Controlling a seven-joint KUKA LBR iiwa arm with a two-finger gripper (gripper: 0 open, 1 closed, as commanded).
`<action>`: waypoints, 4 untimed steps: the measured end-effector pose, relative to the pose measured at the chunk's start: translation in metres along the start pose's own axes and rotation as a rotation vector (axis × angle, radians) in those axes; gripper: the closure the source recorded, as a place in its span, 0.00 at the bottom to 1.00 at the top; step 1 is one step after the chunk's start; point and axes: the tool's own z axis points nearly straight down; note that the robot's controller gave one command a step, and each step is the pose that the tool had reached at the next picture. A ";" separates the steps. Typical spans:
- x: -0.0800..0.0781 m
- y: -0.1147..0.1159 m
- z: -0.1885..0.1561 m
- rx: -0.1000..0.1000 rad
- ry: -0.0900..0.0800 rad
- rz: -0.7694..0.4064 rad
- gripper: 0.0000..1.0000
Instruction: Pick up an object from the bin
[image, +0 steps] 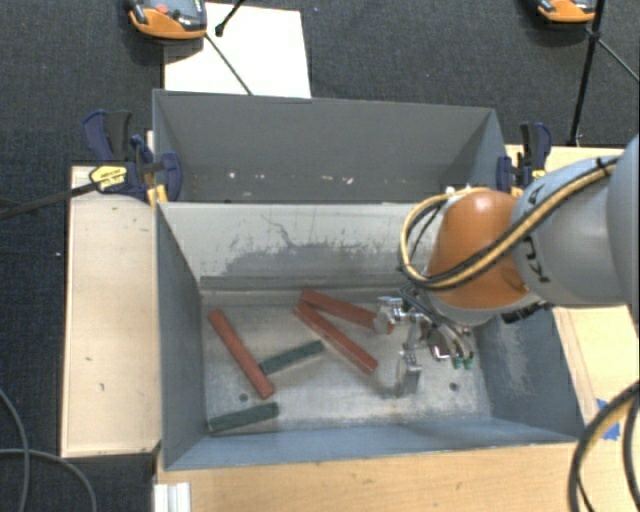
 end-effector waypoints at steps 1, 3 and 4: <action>-0.014 0.034 0.001 0.000 -0.006 0.087 0.00; -0.039 0.067 0.006 0.000 -0.006 -0.053 1.00; -0.022 0.069 -0.191 0.001 -0.011 -0.068 1.00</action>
Offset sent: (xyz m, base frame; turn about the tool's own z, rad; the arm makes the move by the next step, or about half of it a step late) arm 0.0328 0.0695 -0.0066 -0.0510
